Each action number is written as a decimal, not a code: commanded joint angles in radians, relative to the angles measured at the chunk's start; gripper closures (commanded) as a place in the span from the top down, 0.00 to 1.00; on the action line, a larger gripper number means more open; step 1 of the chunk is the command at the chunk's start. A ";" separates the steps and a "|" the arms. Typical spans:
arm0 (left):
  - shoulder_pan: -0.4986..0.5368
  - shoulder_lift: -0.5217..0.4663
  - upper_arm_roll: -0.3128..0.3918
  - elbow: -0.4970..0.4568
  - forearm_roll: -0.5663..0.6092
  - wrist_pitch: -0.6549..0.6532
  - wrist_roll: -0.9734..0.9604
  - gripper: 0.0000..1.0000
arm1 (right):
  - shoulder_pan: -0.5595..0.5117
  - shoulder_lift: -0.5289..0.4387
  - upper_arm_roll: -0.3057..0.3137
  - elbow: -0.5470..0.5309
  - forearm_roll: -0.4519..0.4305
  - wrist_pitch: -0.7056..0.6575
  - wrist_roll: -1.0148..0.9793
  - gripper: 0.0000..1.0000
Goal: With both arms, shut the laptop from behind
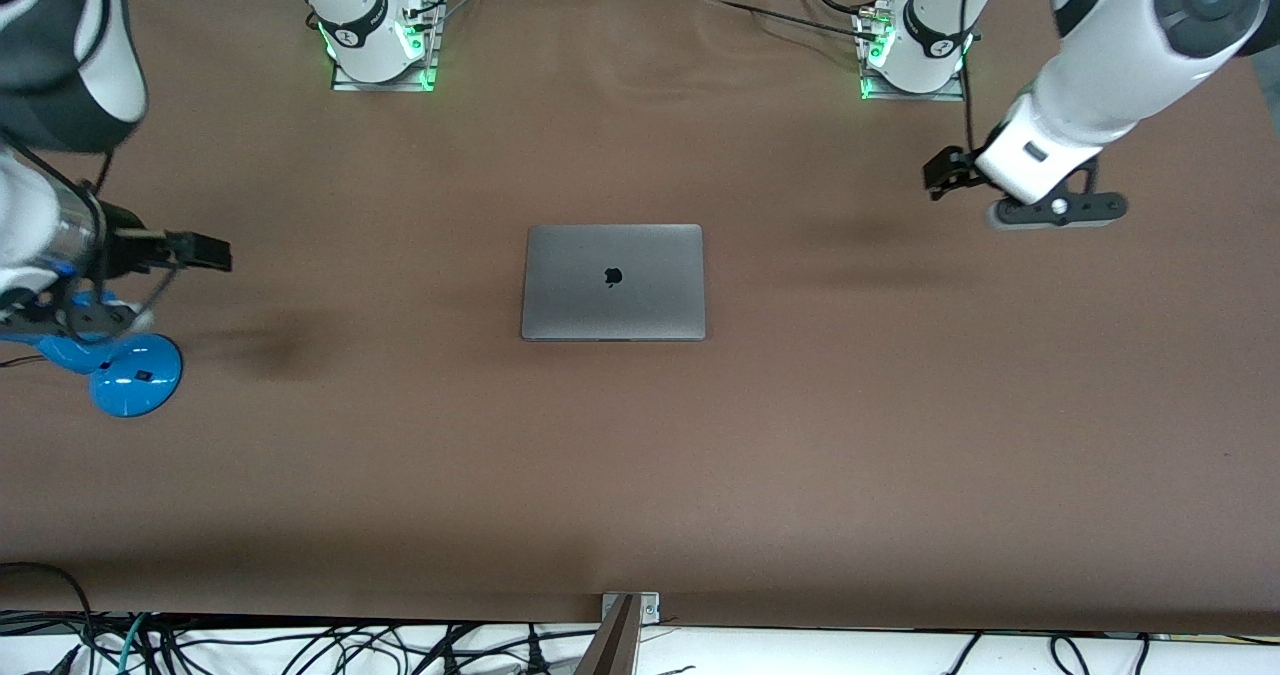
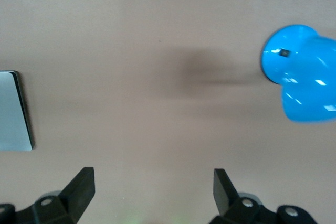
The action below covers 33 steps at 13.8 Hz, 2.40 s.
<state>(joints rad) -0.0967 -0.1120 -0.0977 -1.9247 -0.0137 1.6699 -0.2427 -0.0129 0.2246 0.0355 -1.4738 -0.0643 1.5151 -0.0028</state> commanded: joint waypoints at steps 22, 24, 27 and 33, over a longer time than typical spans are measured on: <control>0.143 -0.040 0.010 0.073 -0.012 -0.091 0.201 1.00 | 0.054 -0.248 -0.091 -0.163 0.031 -0.065 0.007 1.00; 0.144 -0.040 0.006 0.095 -0.012 -0.119 0.200 1.00 | 0.054 -0.248 -0.091 -0.161 0.031 -0.065 0.007 1.00; 0.152 -0.040 0.007 0.099 -0.014 -0.124 0.198 1.00 | 0.054 -0.245 -0.091 -0.160 0.031 -0.065 0.007 1.00; 0.155 -0.040 0.010 0.104 -0.014 -0.139 0.194 1.00 | 0.054 -0.243 -0.091 -0.160 0.032 -0.064 0.006 1.00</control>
<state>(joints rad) 0.0497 -0.1619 -0.0866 -1.8516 -0.0140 1.5600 -0.0564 0.0393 -0.0144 -0.0502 -1.6389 -0.0487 1.4525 -0.0009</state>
